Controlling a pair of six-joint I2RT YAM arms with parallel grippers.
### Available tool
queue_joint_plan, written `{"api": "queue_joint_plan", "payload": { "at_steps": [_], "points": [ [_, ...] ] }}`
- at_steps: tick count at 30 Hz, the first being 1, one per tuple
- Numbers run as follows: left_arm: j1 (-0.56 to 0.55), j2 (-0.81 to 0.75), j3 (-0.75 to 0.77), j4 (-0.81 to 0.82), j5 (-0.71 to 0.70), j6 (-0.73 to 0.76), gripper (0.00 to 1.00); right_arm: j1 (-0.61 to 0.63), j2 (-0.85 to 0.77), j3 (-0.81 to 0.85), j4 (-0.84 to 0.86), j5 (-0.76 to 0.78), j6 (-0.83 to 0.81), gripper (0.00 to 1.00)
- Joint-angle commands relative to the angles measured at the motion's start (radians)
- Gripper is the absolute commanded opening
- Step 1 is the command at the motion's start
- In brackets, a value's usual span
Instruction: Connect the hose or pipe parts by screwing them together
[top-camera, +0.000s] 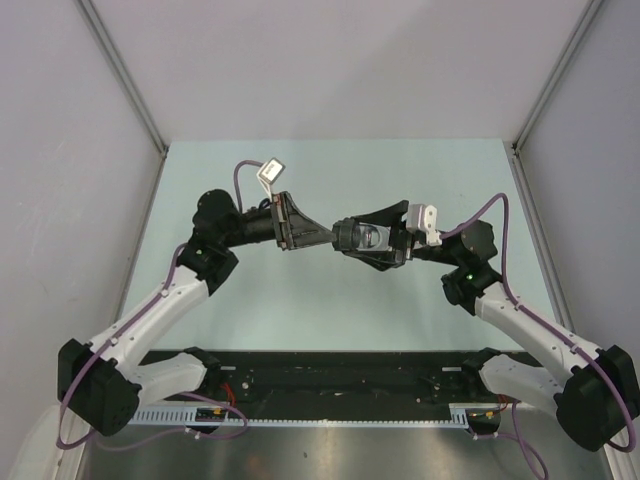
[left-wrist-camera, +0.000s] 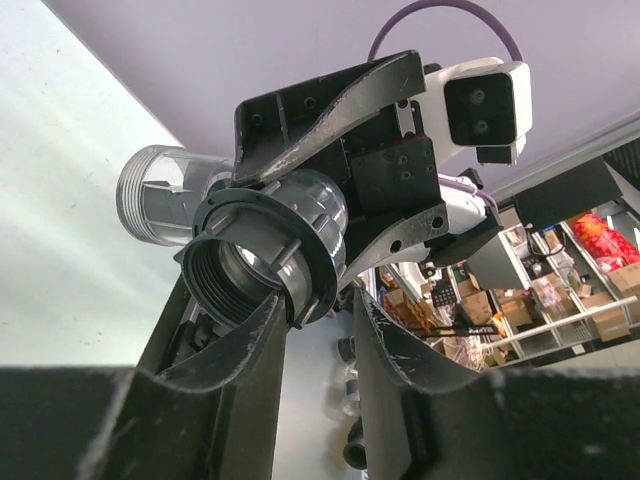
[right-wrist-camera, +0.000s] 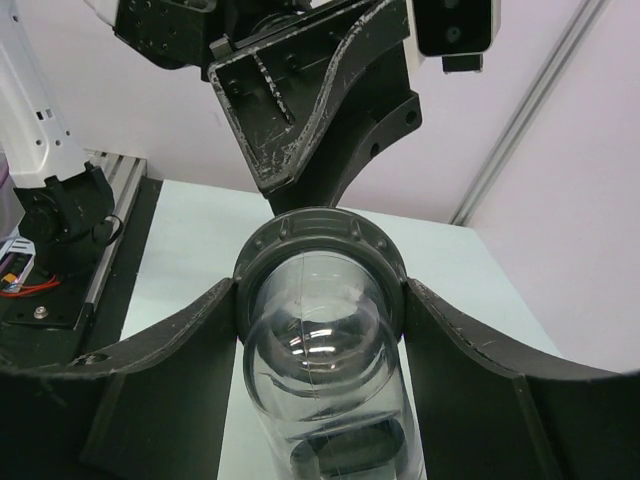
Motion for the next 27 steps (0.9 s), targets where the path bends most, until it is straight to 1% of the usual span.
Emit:
{"api": "queue_joint_plan", "payload": {
  "at_steps": [1,5,8,11,12,15,16,18,19,23,27],
  "points": [
    [0.008,0.001,-0.017,0.101,0.059,-0.057,0.35,0.003,-0.022,0.005,0.081,0.012,0.001,0.00],
    [0.008,0.017,-0.025,0.133,0.073,-0.062,0.32,0.003,-0.006,0.003,0.144,-0.007,0.065,0.00],
    [0.010,0.014,-0.037,0.165,0.070,-0.062,0.26,0.005,0.010,0.000,0.194,-0.007,0.104,0.00],
    [0.008,-0.004,-0.054,0.208,0.064,-0.015,0.08,0.003,0.019,-0.005,0.268,0.016,0.197,0.00],
    [0.007,-0.025,-0.065,0.213,0.054,0.008,0.01,0.003,0.027,-0.003,0.286,0.027,0.263,0.00],
    [-0.018,-0.074,-0.103,0.216,0.002,0.161,0.00,0.000,0.050,-0.005,0.357,0.073,0.361,0.00],
    [-0.024,-0.087,-0.118,0.214,-0.027,0.233,0.00,0.000,0.056,-0.005,0.381,0.084,0.418,0.00],
    [-0.042,-0.099,-0.154,0.216,-0.083,0.290,0.00,-0.001,0.073,-0.003,0.401,0.117,0.483,0.00],
    [-0.049,-0.098,-0.161,0.216,-0.093,0.368,0.01,-0.005,0.079,-0.002,0.421,0.125,0.541,0.00],
    [-0.062,-0.070,-0.188,0.216,-0.162,0.484,0.00,-0.012,0.108,0.002,0.475,0.148,0.671,0.00],
    [-0.073,-0.056,-0.197,0.216,-0.251,0.579,0.01,-0.037,0.116,0.003,0.481,0.165,0.773,0.00]
  ]
}}
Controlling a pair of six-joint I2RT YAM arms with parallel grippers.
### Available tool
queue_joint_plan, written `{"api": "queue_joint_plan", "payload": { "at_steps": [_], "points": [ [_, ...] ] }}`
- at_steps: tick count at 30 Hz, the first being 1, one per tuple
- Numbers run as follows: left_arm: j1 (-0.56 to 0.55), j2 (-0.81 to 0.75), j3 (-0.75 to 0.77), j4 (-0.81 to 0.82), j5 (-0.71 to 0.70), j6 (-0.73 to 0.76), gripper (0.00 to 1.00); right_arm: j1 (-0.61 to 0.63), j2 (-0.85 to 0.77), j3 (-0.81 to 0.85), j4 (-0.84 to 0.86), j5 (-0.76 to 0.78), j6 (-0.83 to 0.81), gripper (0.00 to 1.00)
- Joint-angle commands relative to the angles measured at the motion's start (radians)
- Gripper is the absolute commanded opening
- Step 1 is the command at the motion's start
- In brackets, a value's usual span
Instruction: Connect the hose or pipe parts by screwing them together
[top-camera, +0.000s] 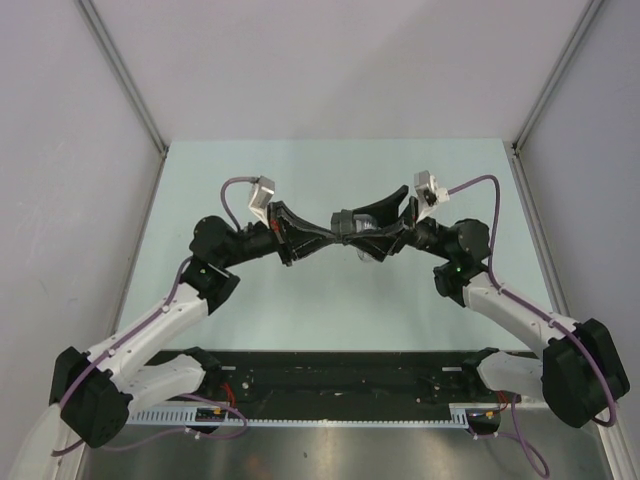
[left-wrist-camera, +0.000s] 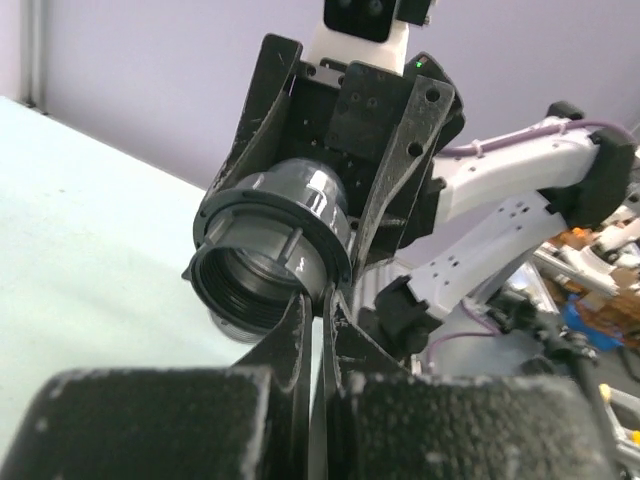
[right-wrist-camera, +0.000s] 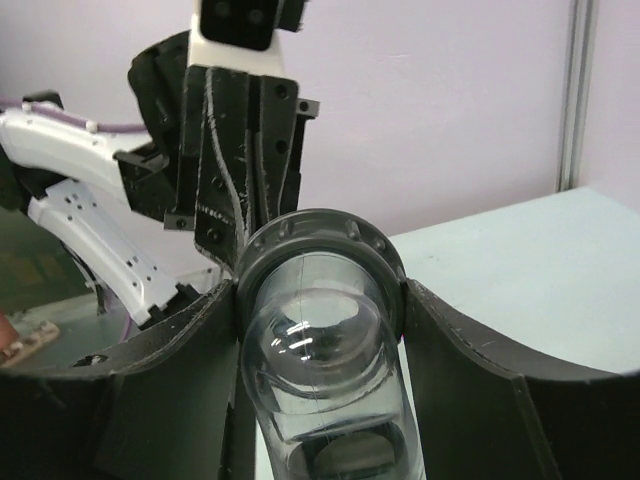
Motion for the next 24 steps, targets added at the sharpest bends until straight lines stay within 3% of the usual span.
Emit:
{"api": "queue_joint_plan", "payload": {
  "at_steps": [1,3,7,14,19,20,21,24],
  "points": [
    [-0.016,0.029,-0.032,-0.041,-0.153,0.242,0.00,-0.020,-0.013,0.027,0.169,0.079,0.209,0.00],
    [-0.045,0.026,-0.044,-0.039,-0.206,0.325,0.00,-0.032,-0.004,0.031,0.174,0.081,0.291,0.00],
    [-0.115,0.029,-0.062,-0.041,-0.299,0.628,0.00,-0.029,0.013,0.037,0.180,0.079,0.408,0.00],
    [-0.220,0.038,-0.076,-0.041,-0.424,0.978,0.00,-0.024,0.056,0.039,0.139,0.004,0.599,0.00],
    [-0.261,0.062,-0.088,-0.038,-0.677,1.190,0.02,-0.050,0.031,0.039,0.117,-0.020,0.669,0.00],
    [-0.261,0.067,-0.087,-0.038,-0.714,1.203,0.07,-0.055,0.027,0.039,0.113,-0.022,0.685,0.00],
    [-0.261,0.068,-0.081,-0.038,-0.740,1.210,0.24,-0.064,0.021,0.039,0.107,-0.022,0.689,0.00],
    [-0.261,0.073,-0.064,-0.038,-0.914,1.214,0.52,-0.096,0.002,0.041,0.096,-0.030,0.700,0.00]
  ]
}}
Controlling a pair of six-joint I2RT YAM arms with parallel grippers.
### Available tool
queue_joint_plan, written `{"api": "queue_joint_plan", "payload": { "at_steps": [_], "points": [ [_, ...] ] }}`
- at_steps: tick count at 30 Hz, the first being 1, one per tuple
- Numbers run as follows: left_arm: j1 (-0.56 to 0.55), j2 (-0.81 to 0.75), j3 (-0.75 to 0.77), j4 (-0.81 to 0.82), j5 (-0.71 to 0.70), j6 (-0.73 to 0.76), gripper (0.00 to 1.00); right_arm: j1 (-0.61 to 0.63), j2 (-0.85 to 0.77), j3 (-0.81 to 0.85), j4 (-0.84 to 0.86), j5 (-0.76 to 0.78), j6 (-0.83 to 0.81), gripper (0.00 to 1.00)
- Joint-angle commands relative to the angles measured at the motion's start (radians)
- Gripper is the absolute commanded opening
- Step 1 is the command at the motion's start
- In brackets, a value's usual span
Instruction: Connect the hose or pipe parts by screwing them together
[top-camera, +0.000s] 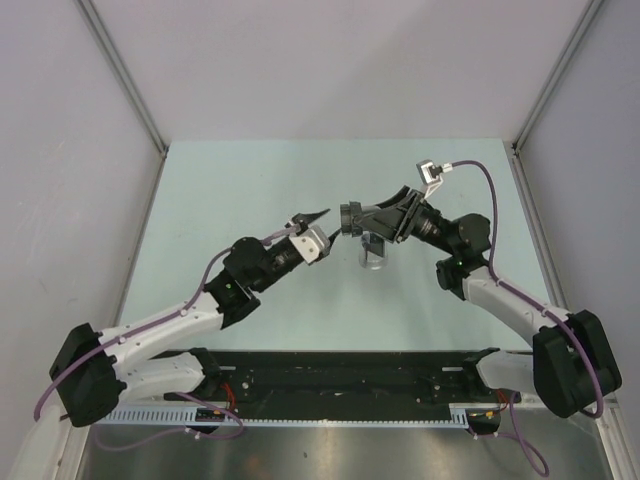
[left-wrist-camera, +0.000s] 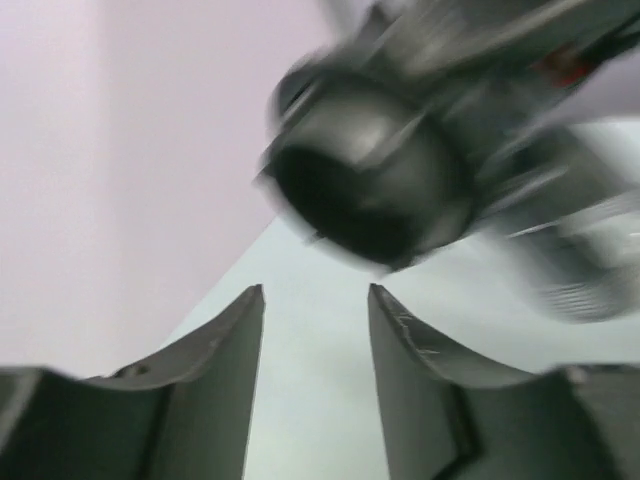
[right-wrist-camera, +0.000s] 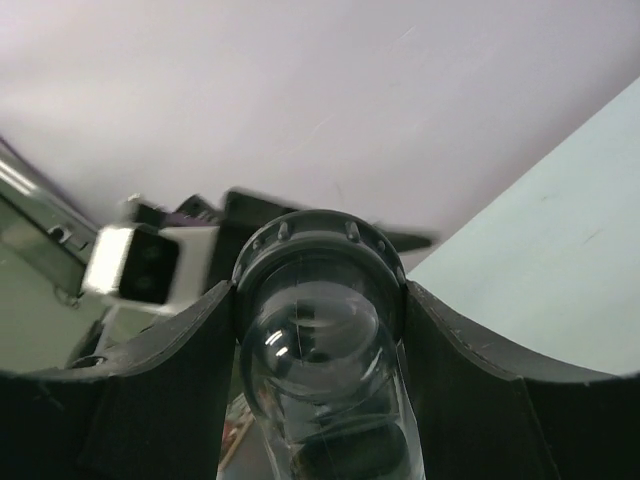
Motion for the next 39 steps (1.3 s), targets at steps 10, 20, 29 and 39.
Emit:
{"api": "queue_joint_plan", "payload": {
  "at_steps": [10,20,29,39],
  "points": [
    [0.041,-0.121,0.084,-0.407,-0.254,-0.253,0.68,-0.052,-0.115,0.039,0.041,-0.162,-0.171,0.00],
    [0.221,-0.233,0.221,-0.457,0.402,-0.974,0.68,0.003,-0.258,0.039,-0.192,-0.142,-0.856,0.00],
    [0.239,-0.130,0.282,-0.354,0.589,-1.402,0.65,0.089,-0.336,0.037,-0.301,-0.139,-1.027,0.00],
    [0.294,-0.026,0.265,-0.210,0.715,-1.804,0.58,0.190,-0.449,-0.061,-0.352,-0.108,-1.358,0.00]
  ]
}}
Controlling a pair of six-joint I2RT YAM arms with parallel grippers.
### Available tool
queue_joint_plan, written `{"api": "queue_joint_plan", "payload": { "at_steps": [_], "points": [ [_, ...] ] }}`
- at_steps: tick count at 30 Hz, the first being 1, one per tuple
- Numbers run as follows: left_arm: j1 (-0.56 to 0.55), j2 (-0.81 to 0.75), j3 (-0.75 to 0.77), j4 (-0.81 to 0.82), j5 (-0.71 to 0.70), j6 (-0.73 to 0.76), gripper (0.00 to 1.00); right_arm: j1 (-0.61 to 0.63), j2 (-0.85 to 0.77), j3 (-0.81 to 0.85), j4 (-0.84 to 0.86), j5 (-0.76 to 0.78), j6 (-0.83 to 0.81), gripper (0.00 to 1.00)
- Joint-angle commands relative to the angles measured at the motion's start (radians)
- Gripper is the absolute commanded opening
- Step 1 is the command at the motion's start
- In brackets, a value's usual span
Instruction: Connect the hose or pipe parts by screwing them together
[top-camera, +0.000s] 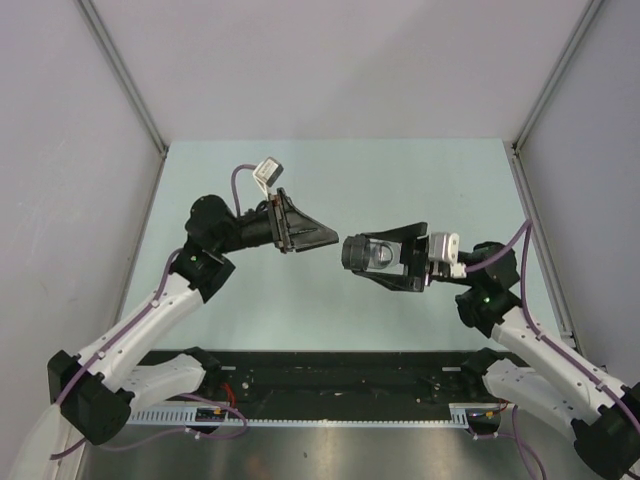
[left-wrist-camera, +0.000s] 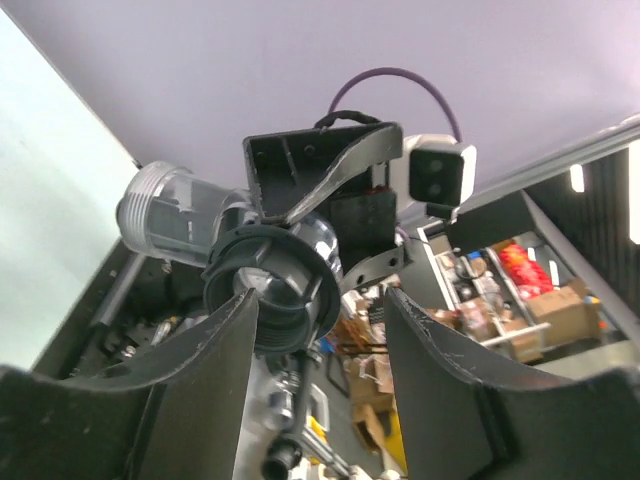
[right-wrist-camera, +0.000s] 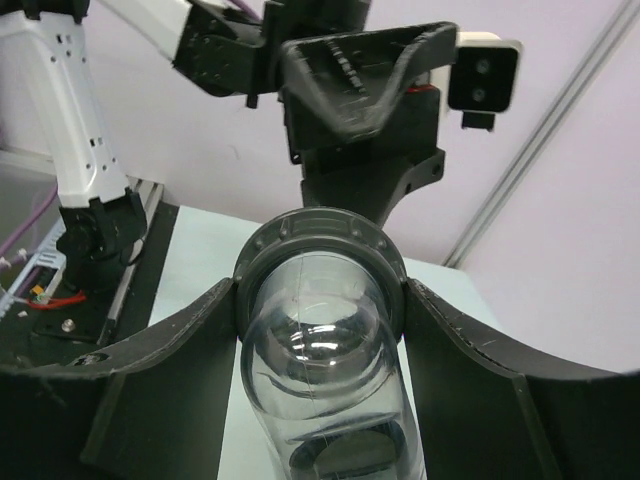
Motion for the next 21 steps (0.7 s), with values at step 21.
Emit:
{"api": "queue_joint_plan", "payload": {
  "at_steps": [21],
  "points": [
    [-0.030,0.037,-0.059,0.115,0.059,-0.266,0.44,0.111,-0.052,-0.033,-0.015,0.069,-0.316,0.00]
  ]
}}
